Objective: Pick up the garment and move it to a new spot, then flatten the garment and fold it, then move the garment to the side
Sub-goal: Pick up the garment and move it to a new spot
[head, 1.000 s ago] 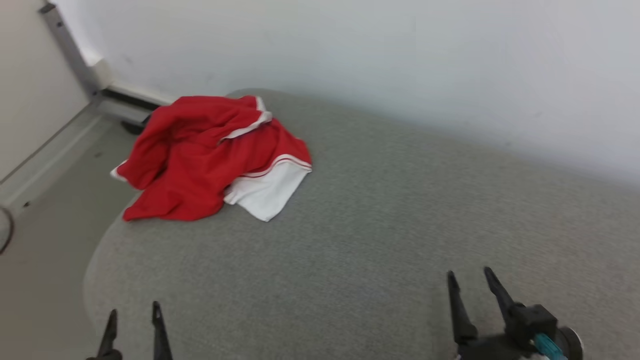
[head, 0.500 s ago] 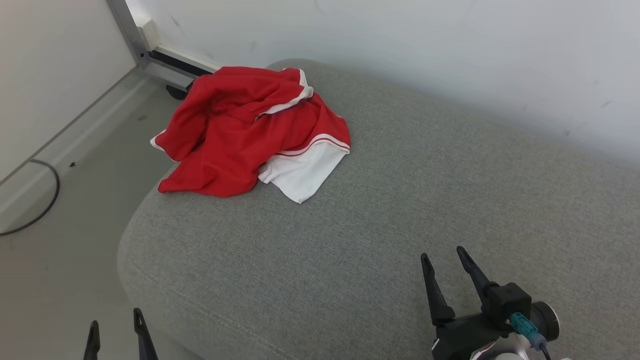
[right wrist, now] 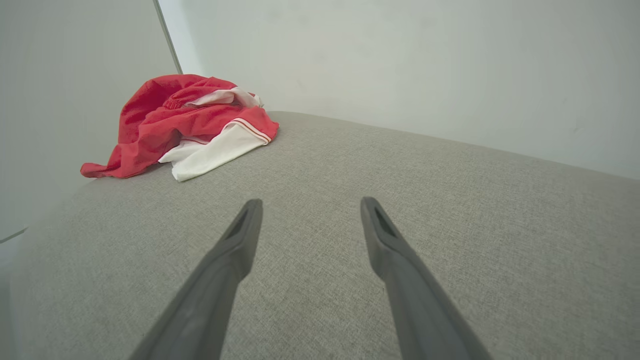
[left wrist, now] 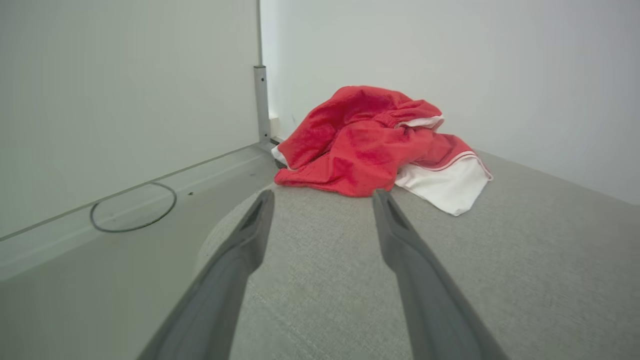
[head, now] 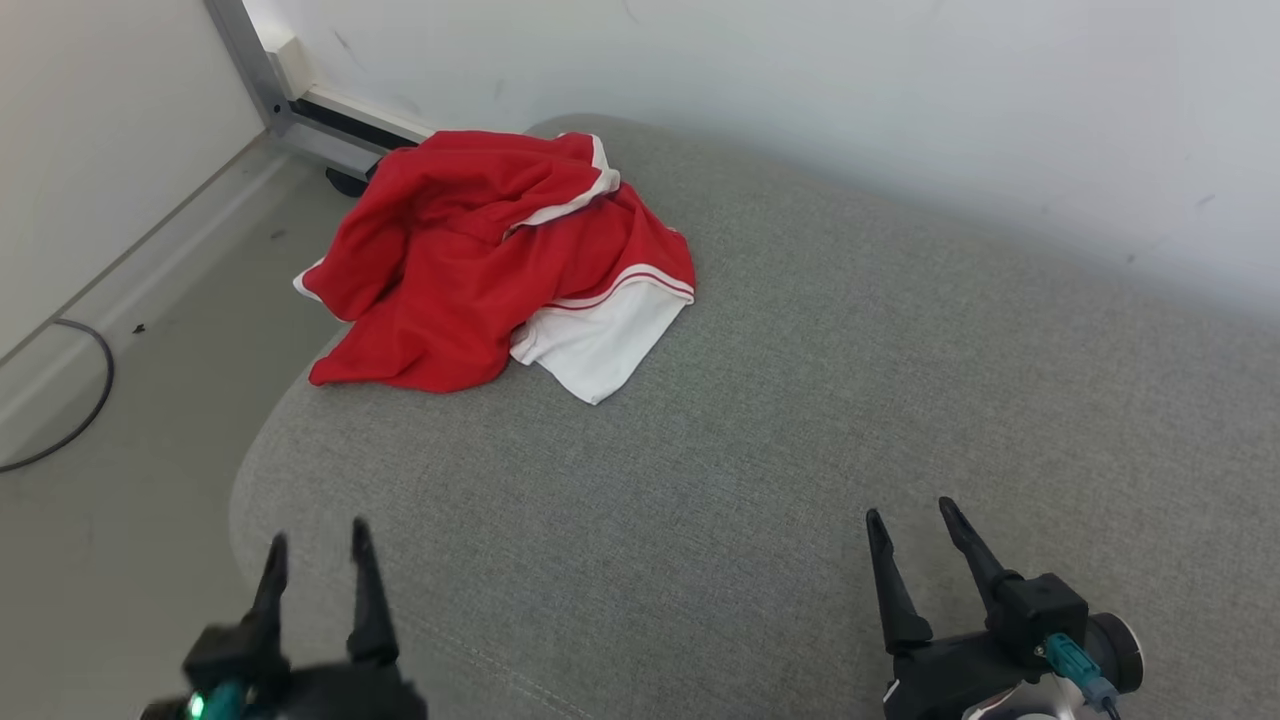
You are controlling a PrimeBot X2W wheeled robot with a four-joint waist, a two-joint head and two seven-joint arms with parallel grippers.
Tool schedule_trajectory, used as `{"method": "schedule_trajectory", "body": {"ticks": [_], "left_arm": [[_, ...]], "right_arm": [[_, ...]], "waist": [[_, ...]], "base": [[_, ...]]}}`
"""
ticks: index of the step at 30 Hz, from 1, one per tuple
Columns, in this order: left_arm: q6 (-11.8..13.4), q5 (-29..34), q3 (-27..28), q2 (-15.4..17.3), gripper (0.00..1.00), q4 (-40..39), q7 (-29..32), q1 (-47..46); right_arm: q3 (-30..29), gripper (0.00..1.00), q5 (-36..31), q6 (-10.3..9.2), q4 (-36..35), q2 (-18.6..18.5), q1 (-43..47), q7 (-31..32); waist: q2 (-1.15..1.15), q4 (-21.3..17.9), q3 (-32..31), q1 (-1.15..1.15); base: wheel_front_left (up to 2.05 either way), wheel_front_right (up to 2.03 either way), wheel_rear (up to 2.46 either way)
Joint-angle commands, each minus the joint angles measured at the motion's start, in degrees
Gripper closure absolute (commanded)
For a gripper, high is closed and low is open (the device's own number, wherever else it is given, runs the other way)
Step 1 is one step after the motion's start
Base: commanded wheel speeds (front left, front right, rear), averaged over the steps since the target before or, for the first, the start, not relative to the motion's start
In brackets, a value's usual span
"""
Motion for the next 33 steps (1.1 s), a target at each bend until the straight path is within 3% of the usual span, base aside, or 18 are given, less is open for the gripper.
{"method": "schedule_trajectory", "body": {"ticks": [1,7,14,23,28,33], "left_arm": [[-0.7,-0.8,-0.9,-0.1,0.00,2.0,0.2,-3.6],[-3.8,-5.1,-3.2,0.0,0.00,12.7,6.8,-20.7],[-5.4,-10.0,0.3,2.5,0.00,24.5,14.4,-38.4],[-4.8,-13.4,4.5,8.5,0.00,32.3,17.4,-51.1],[-4.3,-13.1,5.0,11.5,0.00,34.7,17.4,-53.4],[-2.4,-11.6,4.6,14.7,0.00,36.8,17.9,-56.3]], "right_arm": [[-0.6,0.00,-0.5,-0.12,-0.5,0.0,0.7,-0.1],[-4.1,0.00,-1.6,-0.12,-3.5,0.0,2.5,-0.1],[-3.2,0.00,-4.5,-0.12,-9.1,0.0,1.5,1.1],[-3.7,0.00,-7.6,-0.12,-21.0,0.0,2.7,4.4],[-4.8,0.00,-8.2,-0.12,-26.3,0.0,5.1,5.4],[-6.1,0.00,-7.9,-0.12,-32.9,-0.5,9.4,6.9]], "waist": [[0.00,-0.1,0.6,0.00],[0.00,-0.4,2.9,0.00],[0.00,-9.0,11.3,0.00],[0.00,-19.9,21.9,0.00],[0.00,-23.3,24.2,0.00],[0.00,-26.0,26.9,0.00]], "base": [[0.00,0.00,0.00],[0.00,0.00,0.00],[0.00,0.00,0.00],[0.00,0.00,0.00],[0.00,0.00,0.00],[0.00,0.00,0.00]]}}
